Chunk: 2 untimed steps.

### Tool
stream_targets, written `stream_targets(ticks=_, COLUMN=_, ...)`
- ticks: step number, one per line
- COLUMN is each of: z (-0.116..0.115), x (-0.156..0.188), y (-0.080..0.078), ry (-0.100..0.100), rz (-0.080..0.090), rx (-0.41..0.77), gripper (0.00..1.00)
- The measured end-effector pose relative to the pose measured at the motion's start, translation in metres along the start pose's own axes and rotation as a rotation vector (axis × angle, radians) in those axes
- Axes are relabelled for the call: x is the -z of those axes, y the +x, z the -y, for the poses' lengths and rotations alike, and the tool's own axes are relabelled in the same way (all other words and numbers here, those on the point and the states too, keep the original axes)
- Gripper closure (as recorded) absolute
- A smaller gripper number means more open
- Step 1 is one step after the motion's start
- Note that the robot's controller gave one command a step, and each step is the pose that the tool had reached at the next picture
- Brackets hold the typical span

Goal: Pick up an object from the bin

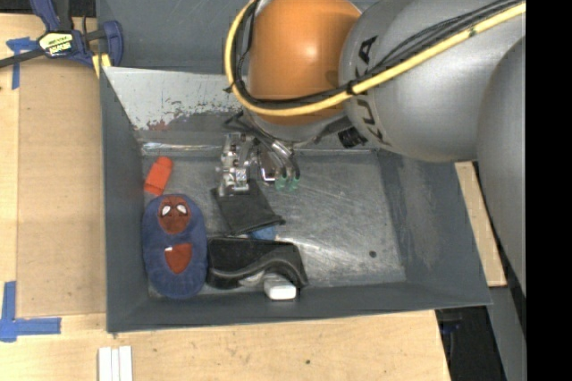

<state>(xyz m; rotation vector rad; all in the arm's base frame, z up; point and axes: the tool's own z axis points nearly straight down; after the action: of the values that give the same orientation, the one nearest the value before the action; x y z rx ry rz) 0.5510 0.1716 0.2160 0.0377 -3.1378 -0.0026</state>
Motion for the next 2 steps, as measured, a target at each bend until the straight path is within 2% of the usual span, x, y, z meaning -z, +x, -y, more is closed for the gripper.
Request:
stream_targets(ticks=1, z=-0.0585, x=-0.0413, y=-0.0205, ry=-0.001, rz=0.005, rx=0.043, gripper=1.0)
stream_targets(ticks=2, z=-0.0552, x=-0.0384, y=-0.0213, ry=0.0, rz=0.008, rx=0.04, gripper=0.0)
